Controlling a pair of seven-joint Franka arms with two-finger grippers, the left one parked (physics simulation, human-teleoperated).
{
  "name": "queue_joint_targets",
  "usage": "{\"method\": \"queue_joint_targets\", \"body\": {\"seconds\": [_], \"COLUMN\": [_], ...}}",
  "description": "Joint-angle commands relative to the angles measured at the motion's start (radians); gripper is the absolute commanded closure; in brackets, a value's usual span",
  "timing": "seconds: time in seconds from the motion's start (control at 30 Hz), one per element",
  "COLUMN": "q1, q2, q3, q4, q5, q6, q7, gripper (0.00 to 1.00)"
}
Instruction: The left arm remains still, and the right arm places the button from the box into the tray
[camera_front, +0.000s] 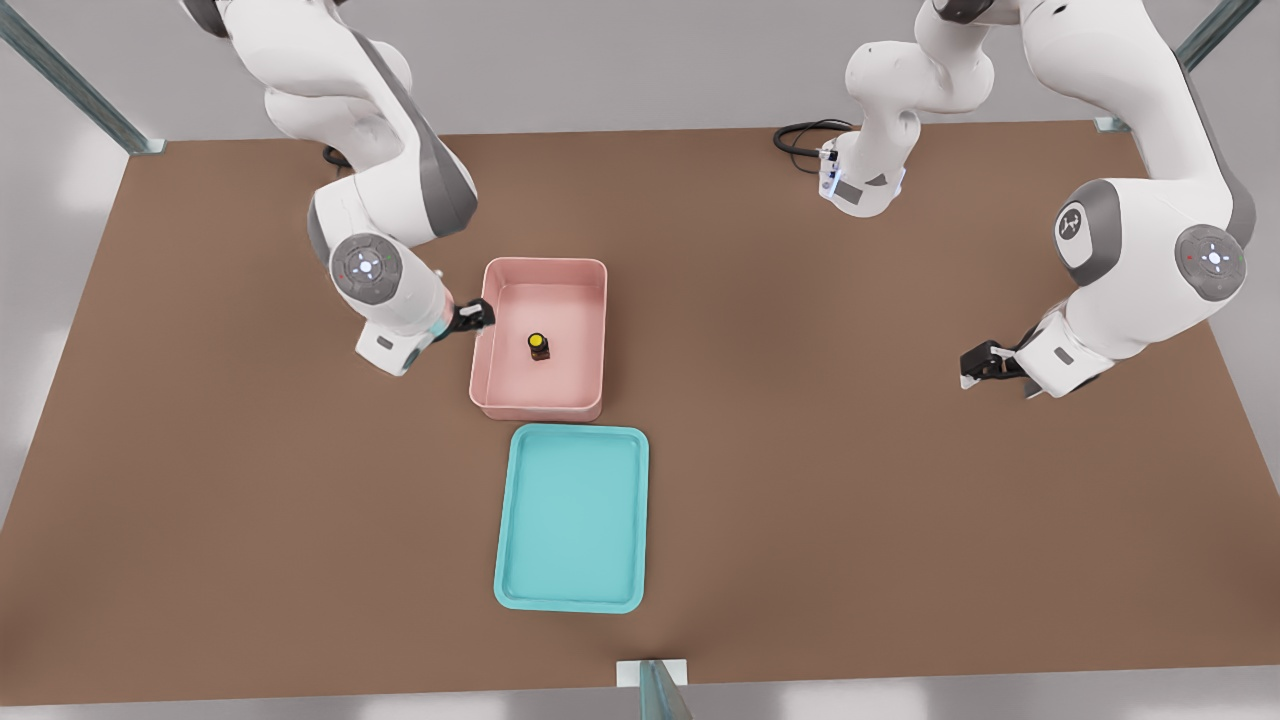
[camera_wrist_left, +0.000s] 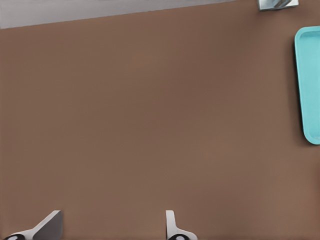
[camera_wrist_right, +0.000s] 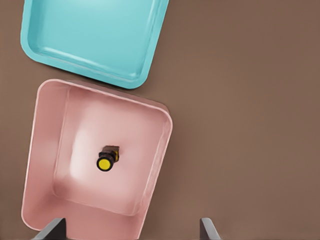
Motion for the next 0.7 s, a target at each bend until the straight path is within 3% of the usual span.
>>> {"method": "queue_joint_targets", "body": {"seconds": [0.0,0.23,0.37,0.67], "q1": [0.057,0.113,0.115,0.14], "q2": [-0.004,-0.023,-0.043,0.083], "q3": [0.002,0.007,0.053,0.054], "q4": [-0.048,-0.222,-0.357,-0.362], "q5": [0.002,0.042,0.049,0.082], "q6": [0.166,0.336,0.502,0.637], "q7": [0.288,0.377,0.437,0.515], "gripper": [0.0,0.0,0.0,0.0]}}
